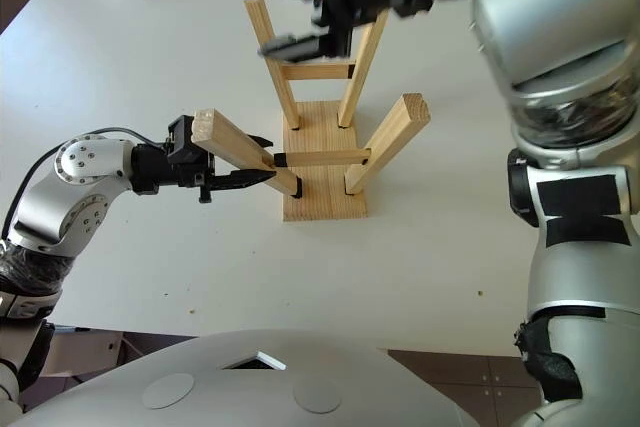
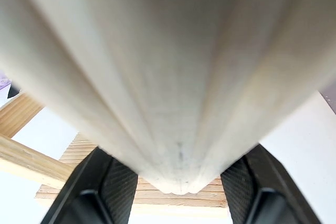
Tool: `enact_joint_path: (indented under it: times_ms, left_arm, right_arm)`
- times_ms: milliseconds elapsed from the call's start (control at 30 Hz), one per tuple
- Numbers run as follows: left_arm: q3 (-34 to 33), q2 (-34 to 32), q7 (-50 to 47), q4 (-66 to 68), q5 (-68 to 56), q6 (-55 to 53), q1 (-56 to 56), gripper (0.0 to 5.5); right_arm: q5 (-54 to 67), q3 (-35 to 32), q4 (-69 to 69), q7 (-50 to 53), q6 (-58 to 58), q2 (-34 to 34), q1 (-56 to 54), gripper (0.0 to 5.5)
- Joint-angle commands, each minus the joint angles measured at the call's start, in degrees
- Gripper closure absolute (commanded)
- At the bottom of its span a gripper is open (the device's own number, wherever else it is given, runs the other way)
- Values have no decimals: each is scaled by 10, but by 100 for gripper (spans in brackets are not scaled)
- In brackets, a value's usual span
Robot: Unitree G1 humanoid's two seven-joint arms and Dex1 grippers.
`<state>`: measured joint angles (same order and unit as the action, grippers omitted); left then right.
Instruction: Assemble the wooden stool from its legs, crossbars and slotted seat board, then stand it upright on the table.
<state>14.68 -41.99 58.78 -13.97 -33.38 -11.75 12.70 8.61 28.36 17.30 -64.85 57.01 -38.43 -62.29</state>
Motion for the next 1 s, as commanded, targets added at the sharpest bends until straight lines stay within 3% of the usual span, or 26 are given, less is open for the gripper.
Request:
enact_joint_path:
  times_ms: [33, 267, 700, 1000]
  left_arm:
    - [52, -4, -5, 38, 68, -59, -38, 344]
    - [58, -9, 3, 35, 71, -62, -32, 344]
    - [71, -13, 11, 49, 86, -65, -13, 344]
    - [93, -11, 9, 61, 101, -62, 1, 344]
  right_arm:
    - [-48, 61, -33, 30, -55, 8, 35, 174]
    - [-72, 91, -51, 30, -89, 19, 62, 174]
    - [-64, 102, 37, -34, -112, -40, 125, 174]
    - [-60, 96, 49, -37, -115, -39, 132, 174]
